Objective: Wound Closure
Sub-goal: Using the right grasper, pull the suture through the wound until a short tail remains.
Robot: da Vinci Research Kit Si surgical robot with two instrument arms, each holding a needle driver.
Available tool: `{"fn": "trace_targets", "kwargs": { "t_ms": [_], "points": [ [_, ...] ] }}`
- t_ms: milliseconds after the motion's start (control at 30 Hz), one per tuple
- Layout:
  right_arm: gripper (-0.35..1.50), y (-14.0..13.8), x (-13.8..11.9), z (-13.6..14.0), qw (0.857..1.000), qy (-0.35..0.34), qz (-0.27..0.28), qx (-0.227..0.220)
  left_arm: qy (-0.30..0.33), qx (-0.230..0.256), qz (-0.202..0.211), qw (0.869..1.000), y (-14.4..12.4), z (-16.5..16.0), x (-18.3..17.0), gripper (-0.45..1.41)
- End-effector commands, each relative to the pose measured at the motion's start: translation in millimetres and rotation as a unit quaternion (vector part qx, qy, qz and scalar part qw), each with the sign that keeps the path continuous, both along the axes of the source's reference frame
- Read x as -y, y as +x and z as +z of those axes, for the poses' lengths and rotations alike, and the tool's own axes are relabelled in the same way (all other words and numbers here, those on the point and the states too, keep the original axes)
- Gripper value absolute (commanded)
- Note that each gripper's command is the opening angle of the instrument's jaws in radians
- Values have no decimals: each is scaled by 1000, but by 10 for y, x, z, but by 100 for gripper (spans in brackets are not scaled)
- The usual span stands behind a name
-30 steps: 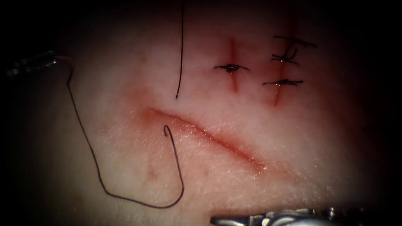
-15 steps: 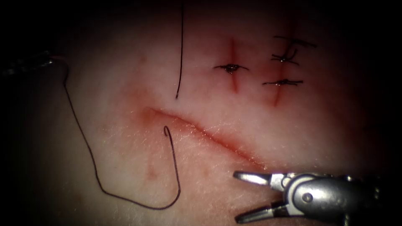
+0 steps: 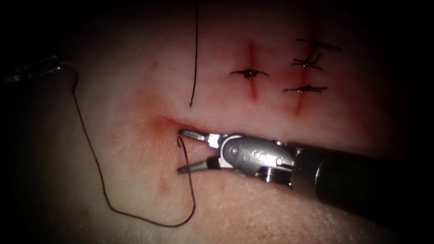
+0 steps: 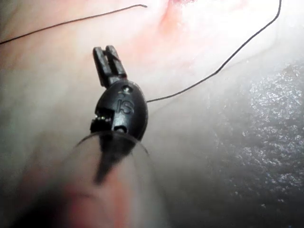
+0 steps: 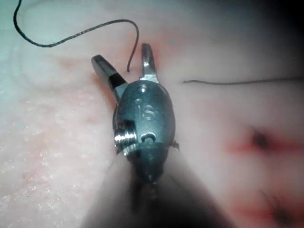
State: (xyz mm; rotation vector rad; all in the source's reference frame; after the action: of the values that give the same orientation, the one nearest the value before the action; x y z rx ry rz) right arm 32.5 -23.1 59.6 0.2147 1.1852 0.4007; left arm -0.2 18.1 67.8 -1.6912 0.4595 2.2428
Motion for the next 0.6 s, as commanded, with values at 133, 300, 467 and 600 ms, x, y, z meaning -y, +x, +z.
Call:
{"fn": "trace_targets", "kwargs": {
  "t_ms": [133,300,467,600],
  "points": [
    [91,16,-1,17,1000,15,-9,8,0,0,1,1000,-5,6,2,-45],
    [-3,11,-3,20,999,29,-12,16,0,0,0,1000,-6,6,2,-45],
    [-35,14,-9,15,999,30,-1,25,0,1,2,1000,-9,6,2,-45],
    [-35,15,-10,5,999,32,3,21,0,0,3,1000,-9,6,2,-45]
  ]
}}
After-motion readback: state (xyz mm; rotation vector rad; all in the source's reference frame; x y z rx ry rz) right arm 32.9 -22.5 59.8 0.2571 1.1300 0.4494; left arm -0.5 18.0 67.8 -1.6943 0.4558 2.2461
